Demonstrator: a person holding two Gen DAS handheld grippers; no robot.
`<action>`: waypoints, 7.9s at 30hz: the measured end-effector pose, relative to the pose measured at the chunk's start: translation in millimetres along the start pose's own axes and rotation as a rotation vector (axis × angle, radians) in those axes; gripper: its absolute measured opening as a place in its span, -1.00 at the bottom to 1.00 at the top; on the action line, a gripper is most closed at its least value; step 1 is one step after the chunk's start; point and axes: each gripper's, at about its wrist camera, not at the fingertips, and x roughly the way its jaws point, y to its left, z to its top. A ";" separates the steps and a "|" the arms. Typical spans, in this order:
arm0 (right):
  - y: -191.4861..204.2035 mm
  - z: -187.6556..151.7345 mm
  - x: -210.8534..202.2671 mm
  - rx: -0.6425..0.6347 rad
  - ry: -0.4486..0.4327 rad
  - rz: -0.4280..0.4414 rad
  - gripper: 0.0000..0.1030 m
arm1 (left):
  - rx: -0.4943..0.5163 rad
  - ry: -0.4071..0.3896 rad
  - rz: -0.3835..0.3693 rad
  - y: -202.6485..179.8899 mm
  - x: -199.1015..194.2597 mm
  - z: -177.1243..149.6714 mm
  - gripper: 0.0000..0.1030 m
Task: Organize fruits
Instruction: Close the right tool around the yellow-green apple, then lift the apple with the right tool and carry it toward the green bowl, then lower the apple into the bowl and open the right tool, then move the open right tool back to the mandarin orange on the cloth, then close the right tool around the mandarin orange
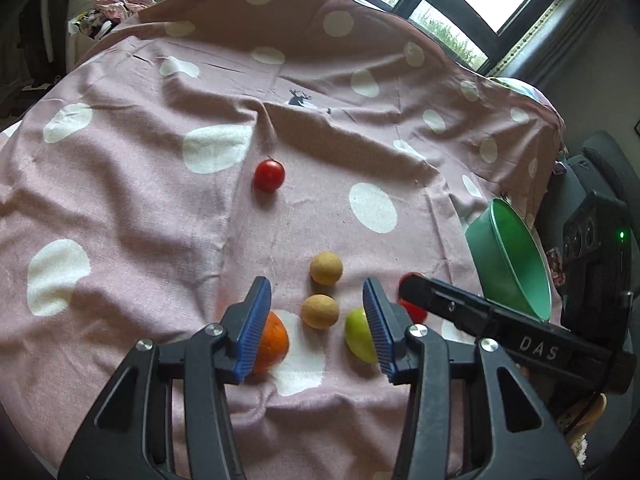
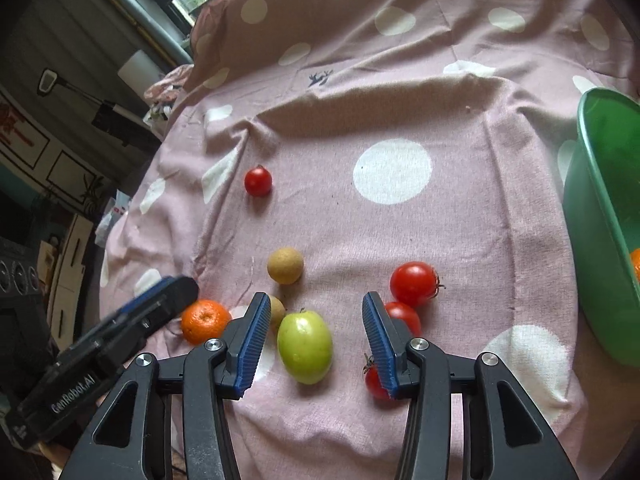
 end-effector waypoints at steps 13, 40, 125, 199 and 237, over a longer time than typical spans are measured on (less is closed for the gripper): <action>-2.3 1.2 9.8 0.062 0.072 0.125 -0.27 | 0.162 0.118 -0.021 -44.4 31.1 -23.7 -0.31; 5.9 -10.6 37.3 0.006 0.171 0.001 -0.26 | 0.123 0.188 -0.029 -40.6 55.5 -28.0 -0.32; -211.3 -2.8 -163.1 0.449 -0.344 -0.156 -0.26 | 0.447 0.161 -0.389 -309.1 123.0 -27.3 -0.30; 35.7 -14.0 -1.9 -0.057 -0.015 0.168 0.59 | -0.160 -0.237 0.138 49.6 -53.6 17.8 0.70; 65.9 -28.1 71.0 -0.023 0.131 0.223 -0.11 | -0.147 -0.173 0.188 47.8 -39.5 16.0 0.70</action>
